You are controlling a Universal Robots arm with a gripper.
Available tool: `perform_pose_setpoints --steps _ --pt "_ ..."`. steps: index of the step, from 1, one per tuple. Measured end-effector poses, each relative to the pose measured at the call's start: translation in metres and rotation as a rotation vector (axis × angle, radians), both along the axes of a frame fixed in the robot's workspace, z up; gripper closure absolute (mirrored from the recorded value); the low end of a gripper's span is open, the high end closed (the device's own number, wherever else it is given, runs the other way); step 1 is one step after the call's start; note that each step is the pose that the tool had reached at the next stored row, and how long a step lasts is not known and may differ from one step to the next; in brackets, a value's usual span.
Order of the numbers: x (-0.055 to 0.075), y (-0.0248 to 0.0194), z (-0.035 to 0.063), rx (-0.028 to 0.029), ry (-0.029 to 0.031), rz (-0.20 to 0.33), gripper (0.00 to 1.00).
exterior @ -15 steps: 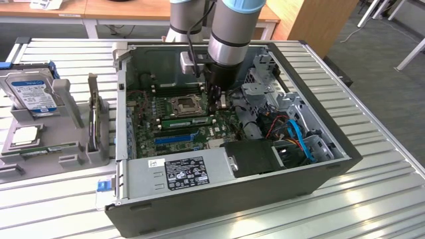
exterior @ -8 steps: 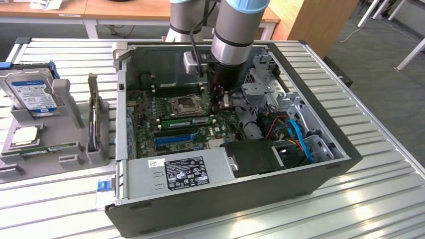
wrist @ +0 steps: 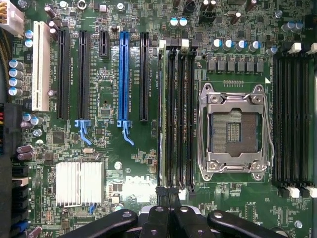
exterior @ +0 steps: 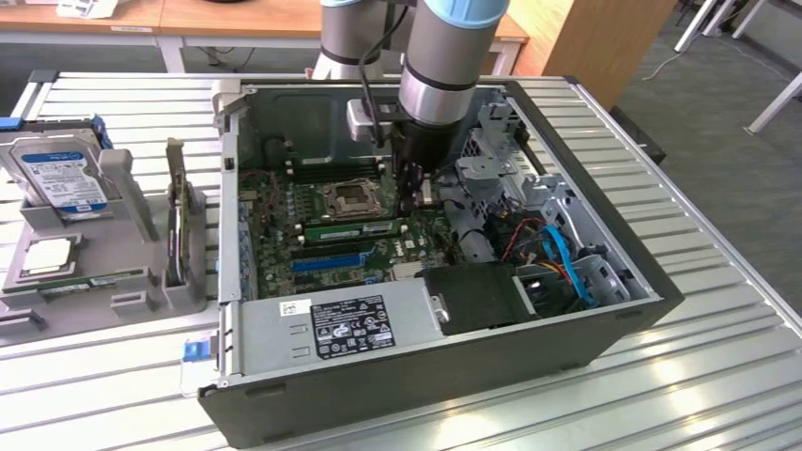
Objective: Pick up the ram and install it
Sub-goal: 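Press down the ram until it locks into place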
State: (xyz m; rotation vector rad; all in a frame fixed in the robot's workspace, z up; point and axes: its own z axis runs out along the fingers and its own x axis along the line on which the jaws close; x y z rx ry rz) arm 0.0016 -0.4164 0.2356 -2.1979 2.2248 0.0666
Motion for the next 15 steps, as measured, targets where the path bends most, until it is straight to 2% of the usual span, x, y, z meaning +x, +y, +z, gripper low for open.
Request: perform_pose_setpoints --steps 15 --pt "0.0000 0.0000 -0.0081 0.0006 0.0000 0.000 0.90"
